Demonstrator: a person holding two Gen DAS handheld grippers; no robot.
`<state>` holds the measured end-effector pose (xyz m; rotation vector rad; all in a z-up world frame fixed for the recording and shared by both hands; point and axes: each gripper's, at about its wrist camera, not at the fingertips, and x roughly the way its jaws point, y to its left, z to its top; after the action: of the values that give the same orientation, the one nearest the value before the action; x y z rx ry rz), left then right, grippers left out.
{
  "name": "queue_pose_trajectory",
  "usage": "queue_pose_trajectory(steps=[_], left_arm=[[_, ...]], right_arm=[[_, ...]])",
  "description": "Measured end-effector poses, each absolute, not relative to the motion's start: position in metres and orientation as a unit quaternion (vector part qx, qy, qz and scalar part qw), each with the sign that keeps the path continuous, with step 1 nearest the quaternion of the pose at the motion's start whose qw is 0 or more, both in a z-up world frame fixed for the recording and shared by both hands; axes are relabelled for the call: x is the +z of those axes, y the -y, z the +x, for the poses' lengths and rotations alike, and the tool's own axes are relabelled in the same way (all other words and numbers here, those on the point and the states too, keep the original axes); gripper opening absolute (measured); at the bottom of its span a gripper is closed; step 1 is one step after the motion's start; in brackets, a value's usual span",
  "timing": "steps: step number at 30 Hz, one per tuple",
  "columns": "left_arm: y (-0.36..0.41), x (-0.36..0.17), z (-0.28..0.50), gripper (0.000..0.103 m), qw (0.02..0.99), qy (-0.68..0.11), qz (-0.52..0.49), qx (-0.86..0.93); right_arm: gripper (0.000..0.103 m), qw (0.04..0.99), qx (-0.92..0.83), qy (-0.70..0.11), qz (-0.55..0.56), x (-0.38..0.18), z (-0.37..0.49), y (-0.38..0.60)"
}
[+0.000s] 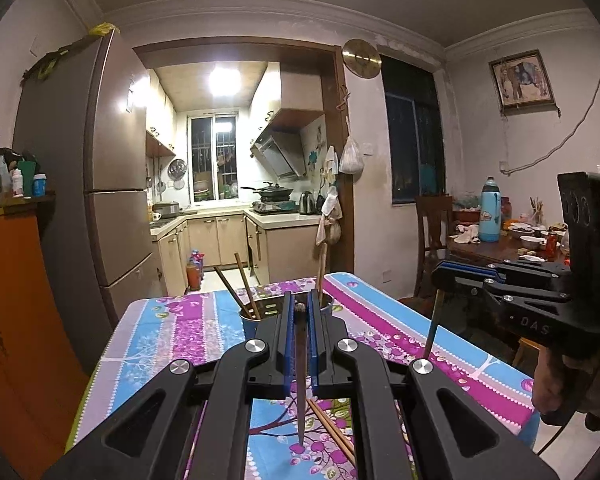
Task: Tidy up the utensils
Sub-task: 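Carry the right tool's chopstick into the blue holder while the left tool lowers its chopstick in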
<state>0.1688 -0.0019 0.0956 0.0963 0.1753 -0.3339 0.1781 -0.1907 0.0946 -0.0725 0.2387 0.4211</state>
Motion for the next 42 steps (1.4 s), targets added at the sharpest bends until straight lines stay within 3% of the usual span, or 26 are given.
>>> queue_pose_trajectory(steps=[10,42], left_arm=[[0.006,0.117,0.173,0.008,0.979,-0.117,0.050,-0.159],[0.028,0.222,0.269,0.008,0.988,-0.071,0.038,-0.131]], right_arm=[[0.005,0.972,0.207,-0.110,-0.033,0.110,0.193,0.191],[0.005,0.977,0.197,-0.073,-0.032,0.227,0.296,0.193]])
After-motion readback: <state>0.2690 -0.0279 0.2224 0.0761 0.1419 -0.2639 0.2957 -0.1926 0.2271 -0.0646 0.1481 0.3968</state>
